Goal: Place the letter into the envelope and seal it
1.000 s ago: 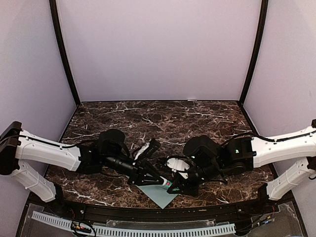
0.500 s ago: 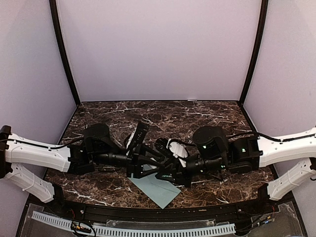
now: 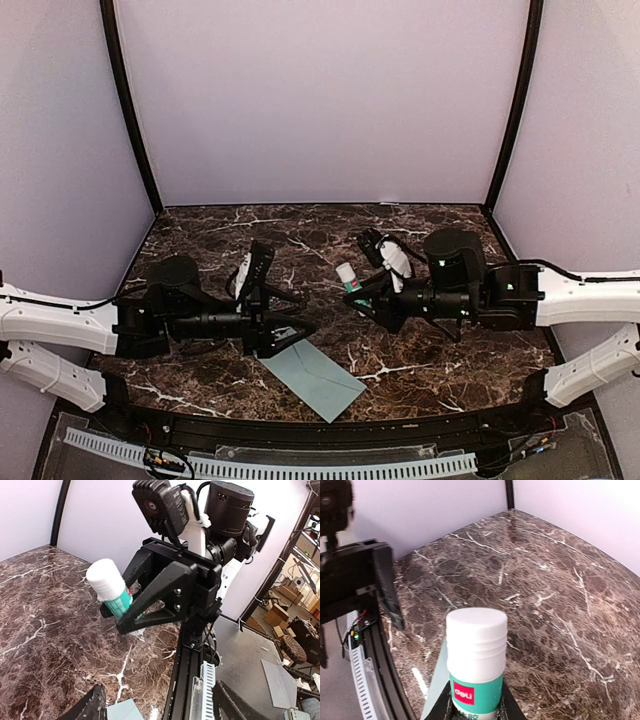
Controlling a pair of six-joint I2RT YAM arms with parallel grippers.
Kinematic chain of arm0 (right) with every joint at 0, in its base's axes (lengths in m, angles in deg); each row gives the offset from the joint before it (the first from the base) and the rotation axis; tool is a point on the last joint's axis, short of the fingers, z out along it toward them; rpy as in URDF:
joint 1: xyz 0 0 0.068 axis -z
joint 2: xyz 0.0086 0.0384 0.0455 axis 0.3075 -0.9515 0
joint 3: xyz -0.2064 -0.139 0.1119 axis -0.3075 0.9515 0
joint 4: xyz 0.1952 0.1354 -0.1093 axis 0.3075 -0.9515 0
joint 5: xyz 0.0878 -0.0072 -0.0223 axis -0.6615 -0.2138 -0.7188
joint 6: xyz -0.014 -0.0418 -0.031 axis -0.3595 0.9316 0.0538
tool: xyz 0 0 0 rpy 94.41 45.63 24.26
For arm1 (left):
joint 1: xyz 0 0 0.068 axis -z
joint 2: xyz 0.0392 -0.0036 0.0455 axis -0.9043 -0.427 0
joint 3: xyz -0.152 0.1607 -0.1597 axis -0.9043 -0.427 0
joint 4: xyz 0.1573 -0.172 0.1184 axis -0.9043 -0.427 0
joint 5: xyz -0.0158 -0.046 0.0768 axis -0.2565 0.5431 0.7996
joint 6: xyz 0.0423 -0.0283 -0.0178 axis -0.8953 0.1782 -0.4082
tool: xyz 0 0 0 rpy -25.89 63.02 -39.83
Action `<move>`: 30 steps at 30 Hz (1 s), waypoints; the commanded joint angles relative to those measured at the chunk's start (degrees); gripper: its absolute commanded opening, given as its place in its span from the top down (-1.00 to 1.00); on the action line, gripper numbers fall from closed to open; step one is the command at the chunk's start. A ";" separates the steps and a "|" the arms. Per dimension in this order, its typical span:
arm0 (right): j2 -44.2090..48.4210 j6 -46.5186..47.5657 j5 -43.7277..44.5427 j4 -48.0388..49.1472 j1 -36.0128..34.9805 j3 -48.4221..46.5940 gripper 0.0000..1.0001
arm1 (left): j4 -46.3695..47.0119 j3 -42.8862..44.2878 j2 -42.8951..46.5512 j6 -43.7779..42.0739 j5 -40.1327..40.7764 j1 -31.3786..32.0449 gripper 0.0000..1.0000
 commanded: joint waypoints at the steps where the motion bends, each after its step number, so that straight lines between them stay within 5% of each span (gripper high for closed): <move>1: -1.94 -0.04 0.89 -1.59 5.84 0.49 1.00 | -5.14 -1.20 4.14 -1.03 14.08 -0.07 -0.46; 4: -4.22 -0.75 -2.33 -1.74 10.41 0.48 0.99 | -9.16 -1.67 6.16 -1.46 23.65 0.00 -0.47; 11: -14.66 -2.82 4.94 -9.36 16.36 -4.77 1.00 | -15.72 -2.10 10.75 -2.83 38.67 -0.07 -0.49; 21: -28.83 -4.21 8.17 -16.27 21.06 -11.64 1.00 | -19.01 -2.40 13.09 -3.26 44.10 -0.12 -0.50; 30: -31.62 -4.84 8.74 -14.93 21.90 -11.20 0.66 | -19.76 -2.45 13.13 -3.44 47.34 -0.19 -0.49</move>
